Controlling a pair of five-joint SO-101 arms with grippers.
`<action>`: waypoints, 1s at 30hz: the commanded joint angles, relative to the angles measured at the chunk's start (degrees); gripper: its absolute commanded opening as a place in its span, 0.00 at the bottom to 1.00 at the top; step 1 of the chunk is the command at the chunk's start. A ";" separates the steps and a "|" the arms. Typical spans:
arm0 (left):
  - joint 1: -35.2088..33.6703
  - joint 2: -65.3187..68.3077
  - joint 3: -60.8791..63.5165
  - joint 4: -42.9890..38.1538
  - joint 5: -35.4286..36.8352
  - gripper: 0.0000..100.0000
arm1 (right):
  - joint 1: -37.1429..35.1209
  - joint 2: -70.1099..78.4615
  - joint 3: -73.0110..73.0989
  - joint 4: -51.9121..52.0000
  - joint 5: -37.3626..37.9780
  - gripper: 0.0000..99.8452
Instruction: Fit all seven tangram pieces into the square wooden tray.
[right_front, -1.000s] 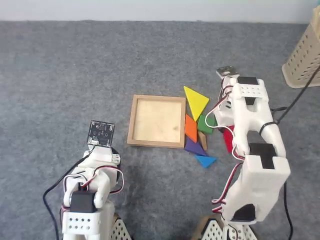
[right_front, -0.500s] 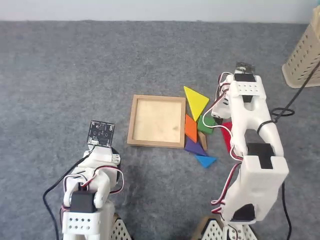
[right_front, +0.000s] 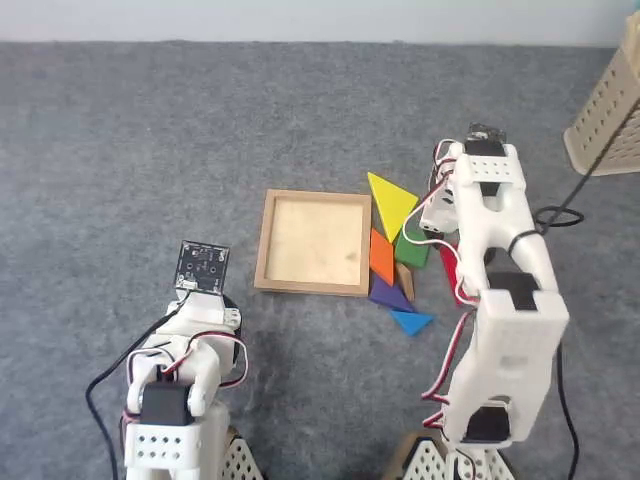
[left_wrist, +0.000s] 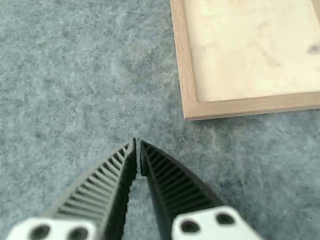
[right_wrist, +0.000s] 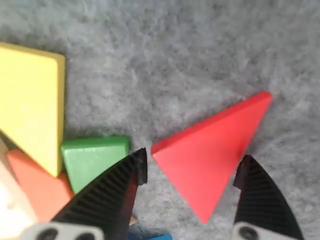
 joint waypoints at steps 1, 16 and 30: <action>-0.26 -0.18 -0.31 0.26 0.53 0.01 | -0.48 2.51 -7.74 3.65 1.05 0.29; -0.26 -0.18 -0.31 0.26 0.53 0.01 | 0.04 7.43 -11.25 5.93 3.52 0.19; -0.26 -0.18 -0.31 0.26 0.53 0.01 | 1.63 1.98 -11.16 6.11 13.63 0.09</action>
